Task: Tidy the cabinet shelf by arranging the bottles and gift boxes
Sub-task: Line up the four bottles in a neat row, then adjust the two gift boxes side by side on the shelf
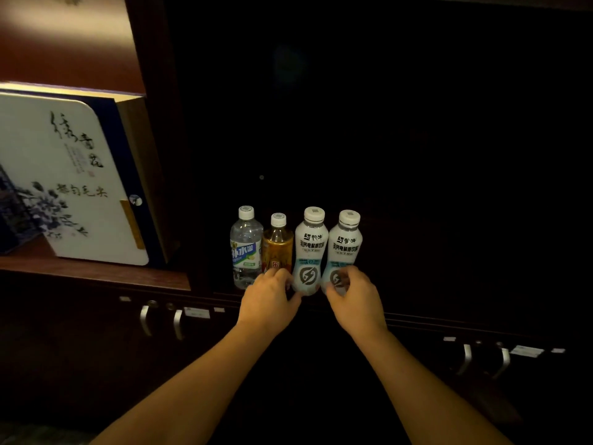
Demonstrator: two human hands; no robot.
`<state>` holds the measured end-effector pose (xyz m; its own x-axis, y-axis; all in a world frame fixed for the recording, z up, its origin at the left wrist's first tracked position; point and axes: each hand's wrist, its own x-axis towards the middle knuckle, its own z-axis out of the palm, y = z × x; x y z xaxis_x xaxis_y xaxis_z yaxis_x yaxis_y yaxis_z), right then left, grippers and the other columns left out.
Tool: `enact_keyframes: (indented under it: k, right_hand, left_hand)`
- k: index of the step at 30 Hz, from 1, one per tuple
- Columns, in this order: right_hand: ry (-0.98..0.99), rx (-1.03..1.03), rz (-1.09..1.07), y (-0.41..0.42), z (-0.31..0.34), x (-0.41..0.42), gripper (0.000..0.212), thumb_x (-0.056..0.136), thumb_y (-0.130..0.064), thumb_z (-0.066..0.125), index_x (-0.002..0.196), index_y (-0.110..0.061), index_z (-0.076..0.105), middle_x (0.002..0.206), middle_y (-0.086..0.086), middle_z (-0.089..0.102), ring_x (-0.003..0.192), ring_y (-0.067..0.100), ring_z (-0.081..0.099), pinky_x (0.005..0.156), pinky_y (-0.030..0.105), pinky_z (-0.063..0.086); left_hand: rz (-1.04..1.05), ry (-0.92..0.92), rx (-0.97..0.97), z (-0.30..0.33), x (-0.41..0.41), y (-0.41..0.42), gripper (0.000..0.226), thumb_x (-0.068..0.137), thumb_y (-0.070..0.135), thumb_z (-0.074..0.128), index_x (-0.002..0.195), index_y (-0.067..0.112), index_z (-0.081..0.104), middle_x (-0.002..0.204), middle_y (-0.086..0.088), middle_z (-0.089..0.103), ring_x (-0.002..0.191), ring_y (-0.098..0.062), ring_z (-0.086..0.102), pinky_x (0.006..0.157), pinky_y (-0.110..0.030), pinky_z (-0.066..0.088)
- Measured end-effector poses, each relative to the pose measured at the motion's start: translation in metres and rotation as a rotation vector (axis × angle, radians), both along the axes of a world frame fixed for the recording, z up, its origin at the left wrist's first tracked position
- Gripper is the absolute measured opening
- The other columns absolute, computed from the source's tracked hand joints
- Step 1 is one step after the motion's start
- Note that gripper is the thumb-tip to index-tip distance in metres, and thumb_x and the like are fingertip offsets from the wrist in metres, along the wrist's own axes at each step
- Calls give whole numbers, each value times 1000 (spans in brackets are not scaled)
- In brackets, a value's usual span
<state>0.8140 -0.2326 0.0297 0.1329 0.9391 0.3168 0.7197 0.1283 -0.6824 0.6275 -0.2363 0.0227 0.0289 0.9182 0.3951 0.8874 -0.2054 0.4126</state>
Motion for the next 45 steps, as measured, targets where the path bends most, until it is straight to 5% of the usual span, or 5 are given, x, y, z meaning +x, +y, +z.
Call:
enact_keyframes:
  k: [9, 19, 32, 39, 45]
  right_hand:
    - [-233, 59, 313, -23, 30, -58, 19, 90, -35, 64, 105, -24, 58, 102, -8, 56, 94, 12, 54, 74, 29, 48]
    - [-316, 154, 452, -27, 50, -177, 23, 93, -35, 60, 112, -23, 58, 103, -7, 56, 91, 11, 55, 70, 27, 45]
    - [-271, 32, 259, -3, 41, -342, 30, 93, -38, 61, 119, -24, 55, 112, -7, 59, 92, 12, 56, 72, 26, 47]
    - [-213, -120, 100, 3, 26, -393, 48, 92, -39, 63, 134, -22, 47, 130, -1, 58, 104, 17, 60, 74, 25, 46]
    - [-120, -216, -8, 20, 10, -417, 72, 88, -41, 69, 145, -17, 33, 140, 9, 52, 121, 27, 54, 89, 35, 48]
  left_hand:
    - [104, 180, 3, 24, -84, -56, 42, 85, 59, 59, 116, 30, 58, 109, 9, 58, 104, -13, 55, 81, -35, 49]
    - [343, 190, -6, 34, -227, -84, 34, 83, 59, 62, 101, 30, 57, 95, 12, 53, 93, -13, 55, 75, -34, 51]
    - [416, 133, -69, 30, -433, -25, 52, 79, 62, 65, 112, 23, 53, 104, 2, 59, 98, -22, 57, 73, -38, 51]
    - [396, 62, -171, 21, -501, 14, 76, 73, 63, 73, 126, 18, 42, 121, -7, 59, 111, -30, 56, 84, -45, 53]
    - [367, -65, -237, 10, -527, 41, 95, 72, 60, 77, 139, 11, 32, 131, -13, 54, 118, -34, 53, 88, -46, 50]
